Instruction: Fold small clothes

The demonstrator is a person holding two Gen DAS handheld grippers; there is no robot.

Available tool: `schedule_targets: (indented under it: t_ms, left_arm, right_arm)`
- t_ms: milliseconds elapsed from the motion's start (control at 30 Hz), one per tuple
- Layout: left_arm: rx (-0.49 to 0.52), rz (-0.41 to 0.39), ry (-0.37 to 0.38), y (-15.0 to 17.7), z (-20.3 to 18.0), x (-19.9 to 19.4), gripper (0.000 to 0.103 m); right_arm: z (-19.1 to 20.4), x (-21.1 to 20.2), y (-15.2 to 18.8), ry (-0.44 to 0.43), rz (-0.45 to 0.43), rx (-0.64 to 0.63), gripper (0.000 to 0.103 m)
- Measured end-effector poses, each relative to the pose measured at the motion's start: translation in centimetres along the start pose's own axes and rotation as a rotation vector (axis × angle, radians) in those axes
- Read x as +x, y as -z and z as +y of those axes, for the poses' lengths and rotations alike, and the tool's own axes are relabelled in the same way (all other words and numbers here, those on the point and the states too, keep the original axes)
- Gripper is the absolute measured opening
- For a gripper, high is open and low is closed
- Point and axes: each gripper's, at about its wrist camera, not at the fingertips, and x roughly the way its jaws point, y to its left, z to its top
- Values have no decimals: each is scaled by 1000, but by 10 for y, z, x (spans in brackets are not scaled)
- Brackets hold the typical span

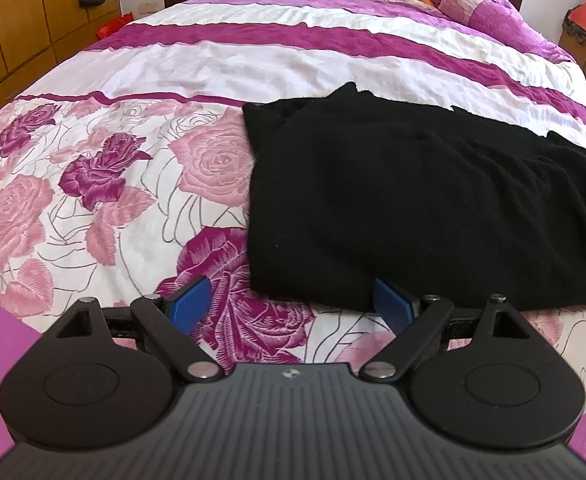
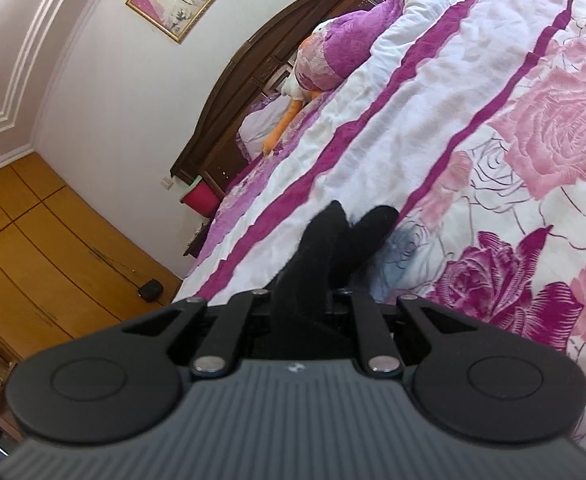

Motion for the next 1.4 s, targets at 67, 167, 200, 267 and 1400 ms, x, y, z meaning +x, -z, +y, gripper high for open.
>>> schedule_targets:
  t_ms: [67, 167, 200, 267, 1400]
  left_arm:
    - [-12, -1, -4, 1, 3, -2, 90]
    - [-29, -4, -4, 1, 8, -6, 90]
    - [-34, -7, -3, 2, 9, -8, 90]
    - [-40, -9, -3, 2, 11, -10, 90]
    - [-242, -78, 9, 26, 117, -47, 90]
  right_arm:
    - [6, 0, 0, -6, -4, -8, 13]
    - [18, 1, 0, -14, -9, -32, 13]
    - [22, 1, 0, -18, -10, -40, 13]
    - [29, 1, -1, -20, -11, -51, 13]
    - [212, 82, 125, -75, 116, -409, 12]
